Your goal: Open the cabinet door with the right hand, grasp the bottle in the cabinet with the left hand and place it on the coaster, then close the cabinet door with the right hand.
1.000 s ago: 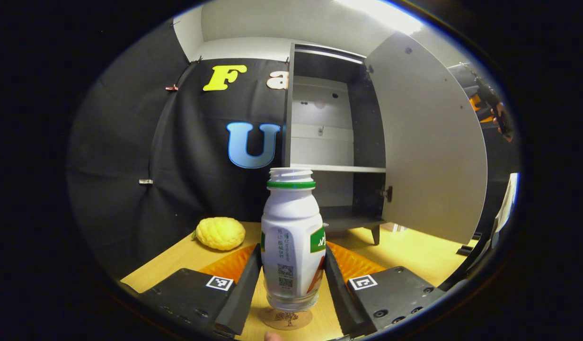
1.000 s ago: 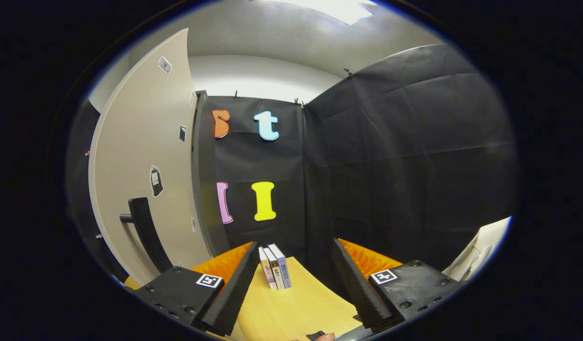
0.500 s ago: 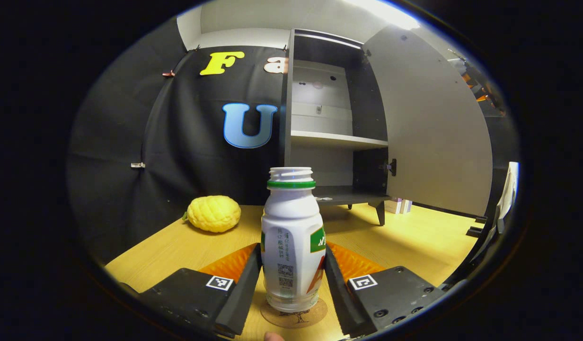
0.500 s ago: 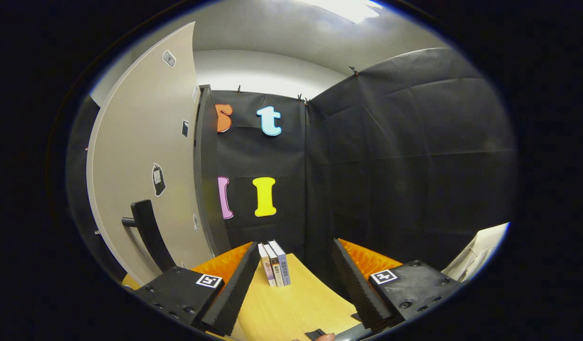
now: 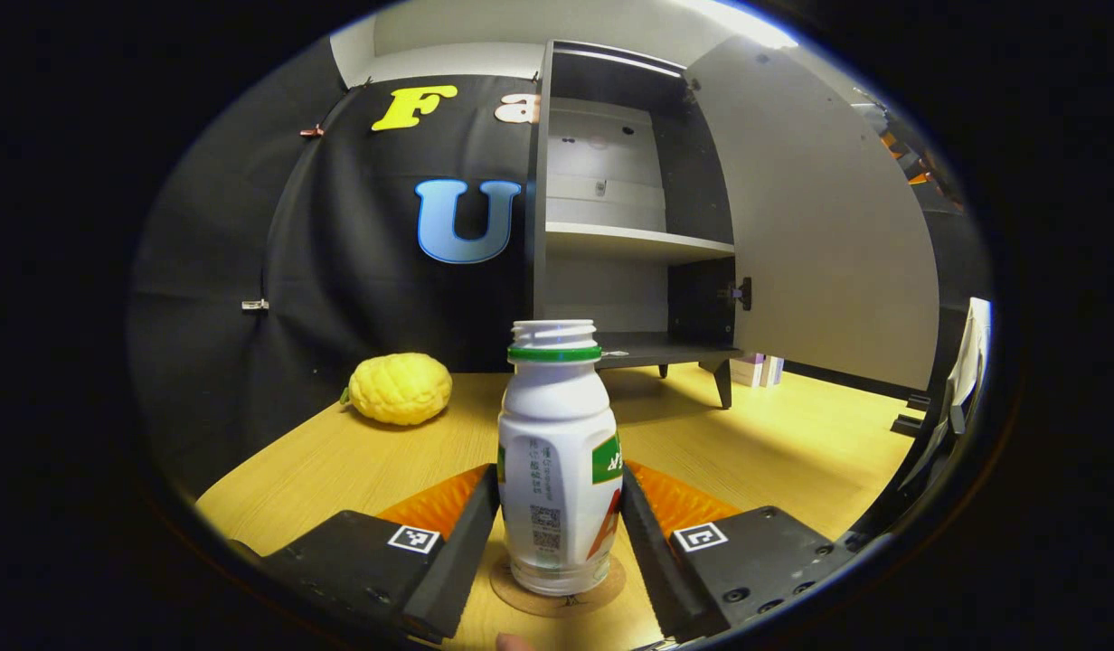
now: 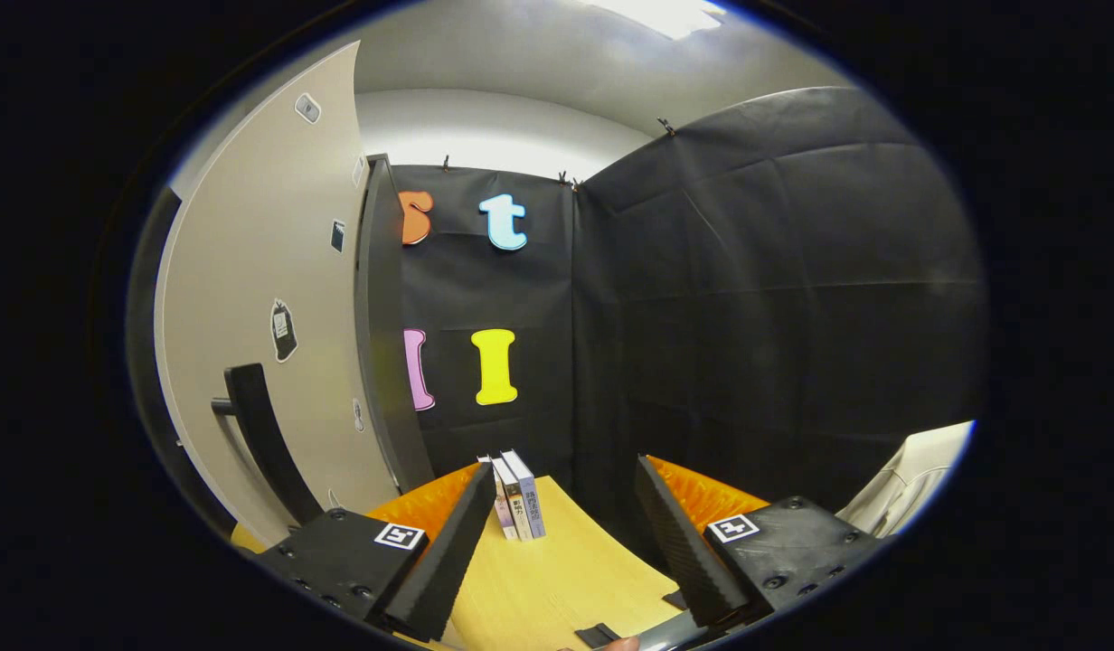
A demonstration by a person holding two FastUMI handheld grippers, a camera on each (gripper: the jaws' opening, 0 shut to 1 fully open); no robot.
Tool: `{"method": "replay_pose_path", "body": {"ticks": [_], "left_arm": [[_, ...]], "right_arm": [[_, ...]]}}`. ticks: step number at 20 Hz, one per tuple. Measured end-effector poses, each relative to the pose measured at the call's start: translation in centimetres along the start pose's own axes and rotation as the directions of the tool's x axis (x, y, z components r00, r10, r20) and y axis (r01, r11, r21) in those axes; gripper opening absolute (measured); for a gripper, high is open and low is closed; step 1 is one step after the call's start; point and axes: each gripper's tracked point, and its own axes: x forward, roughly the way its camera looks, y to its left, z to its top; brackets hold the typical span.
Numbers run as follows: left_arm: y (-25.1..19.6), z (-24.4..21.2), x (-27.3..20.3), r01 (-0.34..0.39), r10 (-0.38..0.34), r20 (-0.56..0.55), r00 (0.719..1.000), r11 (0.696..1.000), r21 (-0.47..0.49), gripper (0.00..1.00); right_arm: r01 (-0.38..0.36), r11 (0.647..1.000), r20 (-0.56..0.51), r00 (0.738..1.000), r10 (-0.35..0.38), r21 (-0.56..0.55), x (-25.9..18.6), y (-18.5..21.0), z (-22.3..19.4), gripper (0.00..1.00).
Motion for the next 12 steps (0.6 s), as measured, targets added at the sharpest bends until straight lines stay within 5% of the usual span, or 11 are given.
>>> {"method": "replay_pose_path", "body": {"ticks": [4,12], "left_arm": [[-0.5,0.7,-0.1,0.023,-0.023,-0.012,1.0,1.0,-0.004,0.94],[-0.1,7.3,-0.8,-0.051,0.05,0.034,0.998,0.999,0.014,0.95]], "right_arm": [[-0.007,1.0,-0.008,1.0,0.007,0.008,0.0,-0.1,-0.5,0.98],[-0.019,1.0,-0.009,1.0,0.019,0.015,-0.1,-0.5,-1.0,0.98]]}}
